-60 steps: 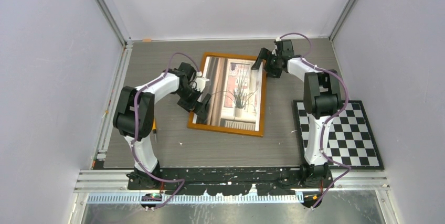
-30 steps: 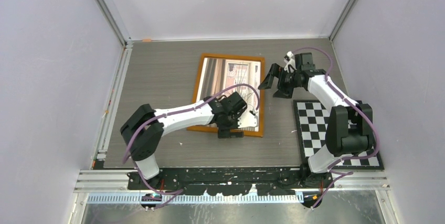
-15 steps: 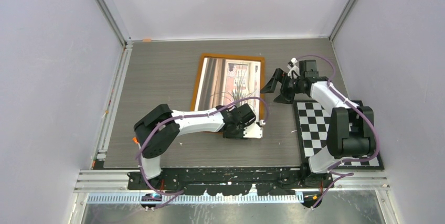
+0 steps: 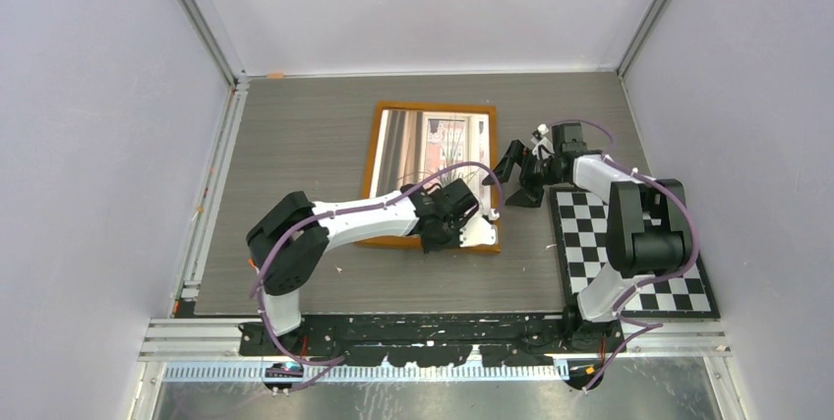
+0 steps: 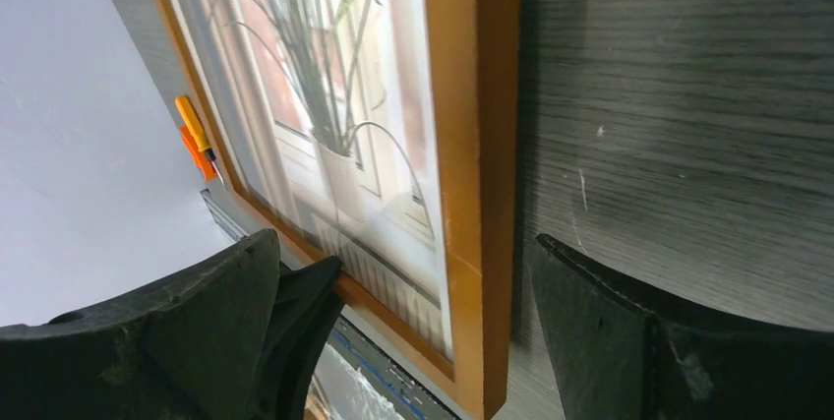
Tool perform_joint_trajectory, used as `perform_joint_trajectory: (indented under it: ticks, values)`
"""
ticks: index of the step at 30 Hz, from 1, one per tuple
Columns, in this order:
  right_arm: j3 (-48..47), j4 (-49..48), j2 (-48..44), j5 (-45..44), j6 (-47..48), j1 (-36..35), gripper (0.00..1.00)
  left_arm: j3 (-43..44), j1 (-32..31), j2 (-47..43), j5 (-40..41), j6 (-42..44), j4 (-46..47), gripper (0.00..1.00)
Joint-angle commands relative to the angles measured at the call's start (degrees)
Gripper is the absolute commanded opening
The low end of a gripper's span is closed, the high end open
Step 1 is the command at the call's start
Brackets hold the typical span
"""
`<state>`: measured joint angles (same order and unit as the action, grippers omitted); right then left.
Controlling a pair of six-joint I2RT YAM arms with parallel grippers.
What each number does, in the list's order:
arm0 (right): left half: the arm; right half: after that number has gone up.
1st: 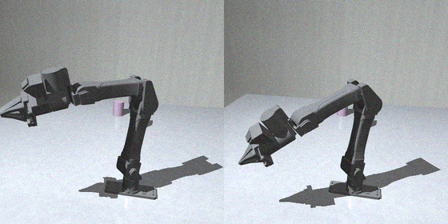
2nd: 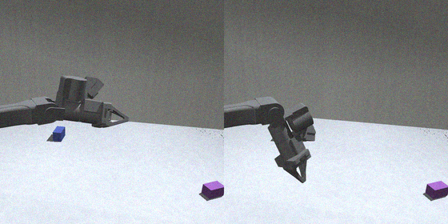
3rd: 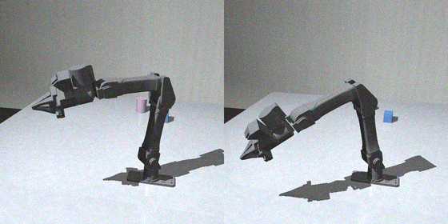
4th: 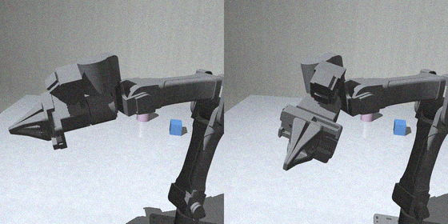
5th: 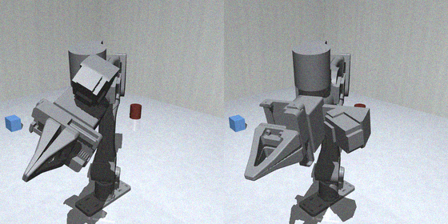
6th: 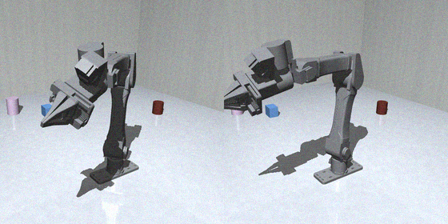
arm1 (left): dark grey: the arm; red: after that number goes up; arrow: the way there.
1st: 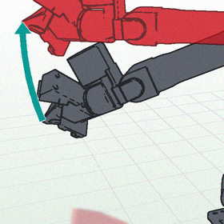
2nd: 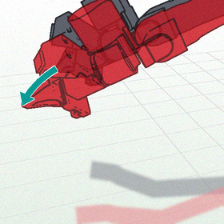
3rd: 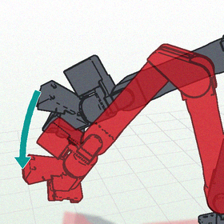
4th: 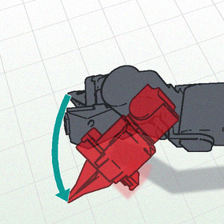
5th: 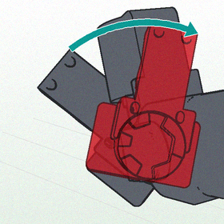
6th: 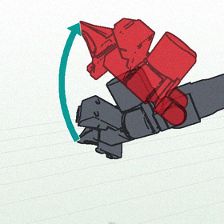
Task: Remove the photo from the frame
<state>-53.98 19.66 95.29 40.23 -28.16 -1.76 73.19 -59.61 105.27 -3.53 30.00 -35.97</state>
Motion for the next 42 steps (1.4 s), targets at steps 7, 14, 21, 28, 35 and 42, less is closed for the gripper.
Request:
perform_joint_trajectory:
  ticks: [7,14,21,28,35,42]
  values:
    - [0.45,-4.04,5.82,6.63,-3.33,0.08,1.0,3.52,2.54,-7.52,-6.39,-4.7,0.39,0.0]
    - [4.29,-17.19,7.92,13.66,-12.28,0.16,0.97,2.65,3.8,-9.73,-10.99,-6.67,2.25,0.0]
    - [7.08,-27.74,9.0,16.9,-19.97,0.09,0.89,2.66,4.63,-9.38,-14.21,-7.74,3.18,0.0]
    - [8.34,-32.02,11.5,18.53,-22.94,-0.01,0.78,2.2,5.21,-9.58,-15.32,-7.88,4.58,0.0]
    - [7.87,-32.49,10.94,19.29,-23.78,-1.03,0.4,3.02,5.94,-8.57,-14.76,-8.97,5.25,0.07]
    - [4.94,-20.49,4.93,16.48,-16.71,-0.7,0.02,4.69,9.32,-10.53,-15.14,-11.49,2.66,0.57]
